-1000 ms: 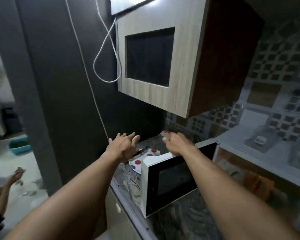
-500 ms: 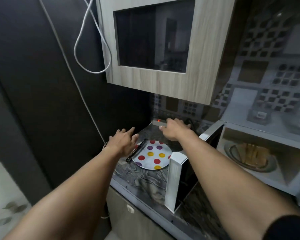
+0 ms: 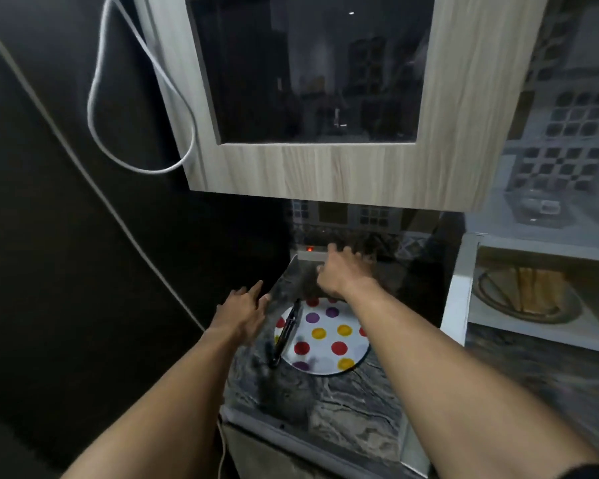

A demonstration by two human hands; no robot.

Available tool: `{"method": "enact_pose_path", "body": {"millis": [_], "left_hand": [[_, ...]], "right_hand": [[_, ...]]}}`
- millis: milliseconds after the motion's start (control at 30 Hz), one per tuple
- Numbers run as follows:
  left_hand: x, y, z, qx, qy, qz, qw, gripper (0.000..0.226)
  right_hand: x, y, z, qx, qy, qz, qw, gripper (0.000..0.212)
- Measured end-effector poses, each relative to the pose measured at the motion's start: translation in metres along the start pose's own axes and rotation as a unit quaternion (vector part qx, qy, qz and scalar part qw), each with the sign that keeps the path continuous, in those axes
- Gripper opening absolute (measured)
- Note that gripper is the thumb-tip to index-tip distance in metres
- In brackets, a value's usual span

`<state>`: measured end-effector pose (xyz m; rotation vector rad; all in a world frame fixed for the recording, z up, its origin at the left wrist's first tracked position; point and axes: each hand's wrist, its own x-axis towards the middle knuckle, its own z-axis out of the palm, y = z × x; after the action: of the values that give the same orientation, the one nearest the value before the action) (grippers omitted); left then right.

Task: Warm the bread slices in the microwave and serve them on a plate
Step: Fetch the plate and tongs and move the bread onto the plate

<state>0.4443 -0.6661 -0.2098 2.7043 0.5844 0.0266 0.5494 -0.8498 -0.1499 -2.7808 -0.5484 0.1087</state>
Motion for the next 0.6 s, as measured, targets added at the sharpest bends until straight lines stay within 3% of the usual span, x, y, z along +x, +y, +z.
{"method": "enact_pose_path", "body": {"millis": [333, 467, 600], "left_hand": [[0.072, -0.038, 0.066, -0.093, -0.046, 0.059, 0.993, 0.049], [0.094, -0.051, 0.085, -0.096, -0.039, 0.093, 0.990, 0.048], [0.111, -0.061, 0.097, -0.082, -0.037, 0.117, 0.989, 0.043]], "right_hand": [[0.012, 0.013, 0.092, 0.024, 0.044, 0.099, 0.994, 0.064], [0.015, 0.019, 0.129, 0.028, 0.043, 0.143, 0.988, 0.070], [0.021, 0.030, 0.161, 0.020, 0.044, 0.189, 0.981, 0.062]]}}
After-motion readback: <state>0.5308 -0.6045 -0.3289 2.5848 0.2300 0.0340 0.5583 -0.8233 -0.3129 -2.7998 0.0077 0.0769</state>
